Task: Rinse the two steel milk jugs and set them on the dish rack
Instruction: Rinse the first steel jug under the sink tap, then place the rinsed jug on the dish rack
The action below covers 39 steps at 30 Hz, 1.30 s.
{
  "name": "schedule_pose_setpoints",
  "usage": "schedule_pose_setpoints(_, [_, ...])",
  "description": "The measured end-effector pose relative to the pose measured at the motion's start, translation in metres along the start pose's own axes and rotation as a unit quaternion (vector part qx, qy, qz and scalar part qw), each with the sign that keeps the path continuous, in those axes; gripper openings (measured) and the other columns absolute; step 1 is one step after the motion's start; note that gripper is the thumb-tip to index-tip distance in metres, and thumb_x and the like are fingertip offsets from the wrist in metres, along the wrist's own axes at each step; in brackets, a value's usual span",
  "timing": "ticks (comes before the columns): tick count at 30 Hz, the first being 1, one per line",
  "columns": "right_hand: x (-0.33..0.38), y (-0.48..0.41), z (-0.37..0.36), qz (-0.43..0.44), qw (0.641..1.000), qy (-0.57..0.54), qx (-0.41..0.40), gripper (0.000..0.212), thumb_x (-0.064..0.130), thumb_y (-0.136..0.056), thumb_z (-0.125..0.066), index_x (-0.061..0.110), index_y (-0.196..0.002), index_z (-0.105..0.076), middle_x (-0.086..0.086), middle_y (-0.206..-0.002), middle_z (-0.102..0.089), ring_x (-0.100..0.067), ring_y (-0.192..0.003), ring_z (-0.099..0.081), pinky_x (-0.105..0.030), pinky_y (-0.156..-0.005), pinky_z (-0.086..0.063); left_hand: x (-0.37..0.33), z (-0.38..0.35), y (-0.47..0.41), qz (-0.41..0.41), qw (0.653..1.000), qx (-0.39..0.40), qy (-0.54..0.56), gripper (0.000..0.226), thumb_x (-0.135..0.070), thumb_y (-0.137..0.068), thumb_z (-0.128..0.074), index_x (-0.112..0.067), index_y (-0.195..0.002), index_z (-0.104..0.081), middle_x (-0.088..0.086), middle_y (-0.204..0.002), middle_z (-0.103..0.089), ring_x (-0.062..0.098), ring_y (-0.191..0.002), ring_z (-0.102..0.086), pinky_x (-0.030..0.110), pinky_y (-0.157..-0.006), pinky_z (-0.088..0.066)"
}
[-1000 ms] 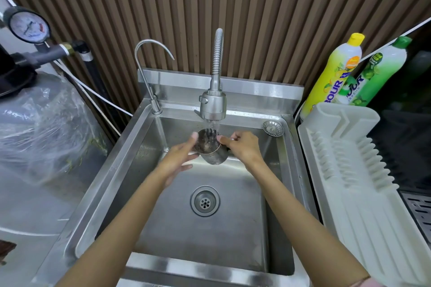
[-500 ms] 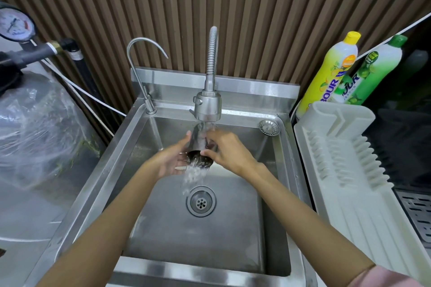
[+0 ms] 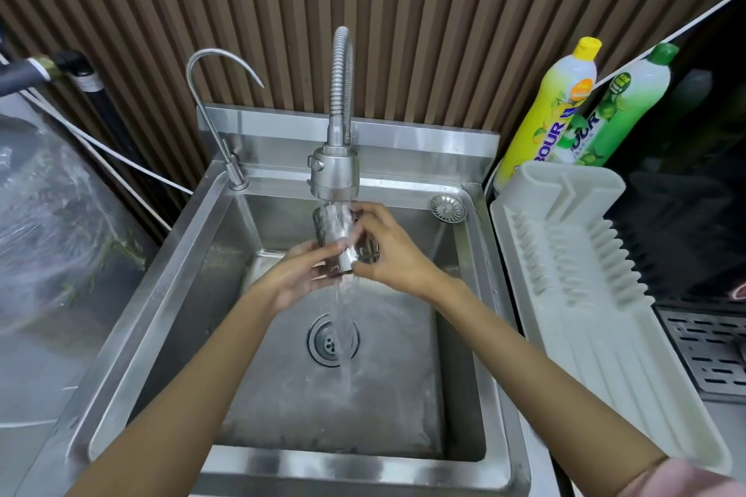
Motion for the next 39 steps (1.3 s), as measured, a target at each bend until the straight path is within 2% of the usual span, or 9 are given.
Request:
schedule_pose_setpoints(3, [-0.003,-0.005,0.007,-0.097,0.969,-0.218,-0.059,0.053,0.022,-0.065,-0.071,0.029,-0.113,-0.049,-0.006,-0.139,-0.044,-0.015,-0.128,-0.045,-0.033,-0.111,-0.035,-0.005,-0.005,0.004,-0.038,0.996,0.009,0.085,0.024,-0.006,-0.082,-0.06,-0.012,-0.104,-0.055,0.005,-0.095,-0.065,0.015,-0.081,-0.066,0.035,-0.083,-0.054])
schedule_pose_setpoints(6, [-0.002,-0.013,0.003,-0.144,0.979,-0.137,-0.042,0.085,0.031,-0.069,-0.077,0.022,-0.139,-0.029,-0.006,-0.141,-0.047,-0.022,-0.126,-0.048,-0.035,-0.108,-0.037,-0.017,-0.005,0.01,-0.091,0.995,-0.015,0.05,0.034,0.01,-0.08,-0.056,-0.014,-0.103,-0.048,0.003,-0.093,-0.064,0.011,-0.075,-0.069,0.028,-0.071,-0.058])
schedule_pose_setpoints(8, [0.003,-0.016,0.002,-0.135,0.986,-0.089,-0.046,0.093,0.036,-0.066,-0.08,0.016,-0.139,-0.027,-0.008,-0.135,-0.053,-0.025,-0.121,-0.052,-0.034,-0.103,-0.041,-0.027,-0.004,0.016,-0.124,0.991,-0.043,-0.016,0.055,0.014,-0.072,-0.064,-0.014,-0.113,-0.041,0.002,-0.1,-0.062,0.014,-0.086,-0.066,0.025,-0.071,-0.057])
schedule_pose_setpoints(11, [0.004,-0.017,0.003,-0.138,0.988,-0.033,-0.063,0.093,0.039,-0.059,-0.082,0.015,-0.134,-0.033,-0.006,-0.131,-0.056,-0.026,-0.119,-0.053,-0.043,-0.1,-0.045,-0.037,-0.003,0.023,-0.164,0.979,-0.075,-0.097,0.076,0.015,-0.062,-0.073,-0.016,-0.121,-0.037,-0.005,-0.106,-0.059,0.01,-0.096,-0.058,0.014,-0.072,-0.052])
schedule_pose_setpoints(15, [-0.013,-0.002,0.027,-0.183,0.979,-0.047,-0.073,0.083,0.028,-0.06,-0.083,0.009,-0.128,-0.039,-0.009,-0.127,-0.056,-0.025,-0.118,-0.052,-0.036,-0.096,-0.046,-0.042,-0.035,0.021,-0.173,0.971,-0.024,-0.163,0.073,0.013,-0.072,-0.066,-0.01,-0.135,-0.035,0.007,-0.122,-0.057,0.019,-0.107,-0.056,0.031,-0.095,-0.047])
schedule_pose_setpoints(19, [-0.042,0.031,0.088,-0.204,0.973,0.006,-0.104,0.084,0.025,-0.06,-0.084,0.01,-0.131,-0.042,-0.013,-0.13,-0.046,-0.025,-0.122,-0.044,-0.024,-0.088,-0.039,-0.042,-0.105,0.012,-0.177,0.96,0.063,-0.209,0.079,0.006,-0.082,-0.059,-0.021,-0.145,-0.022,-0.013,-0.129,-0.047,-0.002,-0.11,-0.05,0.001,-0.079,-0.045])
schedule_pose_setpoints(22, [-0.068,0.071,0.139,-0.234,0.963,0.044,-0.128,0.091,0.027,-0.054,-0.085,0.012,-0.133,-0.044,-0.012,-0.129,-0.045,-0.024,-0.12,-0.045,-0.025,-0.089,-0.04,-0.041,-0.17,0.003,-0.182,0.949,0.128,-0.223,0.071,0.008,-0.086,-0.052,-0.017,-0.146,-0.021,-0.007,-0.14,-0.039,0.003,-0.122,-0.039,-0.005,-0.078,-0.04])
schedule_pose_setpoints(26, [-0.099,0.125,0.201,-0.265,0.945,0.037,-0.189,0.091,0.014,-0.056,-0.086,0.01,-0.135,-0.041,-0.008,-0.132,-0.049,-0.019,-0.117,-0.049,-0.013,-0.077,-0.033,-0.039,-0.246,-0.014,-0.195,0.937,0.159,-0.242,0.067,0.011,-0.087,-0.048,-0.009,-0.145,-0.022,0.005,-0.147,-0.036,0.006,-0.127,-0.036,0.007,-0.092,-0.035])
schedule_pose_setpoints(39, [-0.199,0.163,0.253,-0.307,0.926,0.08,-0.205,0.081,0.003,-0.059,-0.077,0.009,-0.131,-0.04,-0.013,-0.133,-0.046,-0.028,-0.12,-0.047,-0.029,-0.095,-0.039,-0.004,-0.344,-0.073,-0.167,0.9,0.202,-0.349,0.072,0.011,-0.088,-0.044,-0.025,-0.145,-0.02,0.005,-0.151,-0.03,0.017,-0.139,-0.032,0.016,-0.099,-0.029])
Point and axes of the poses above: each hand's wrist, its own y-axis away from the middle knuckle, its own z-axis out of the back of the hand, x = y × z, the point moved 8 cm from there along -y, towards the middle knuckle
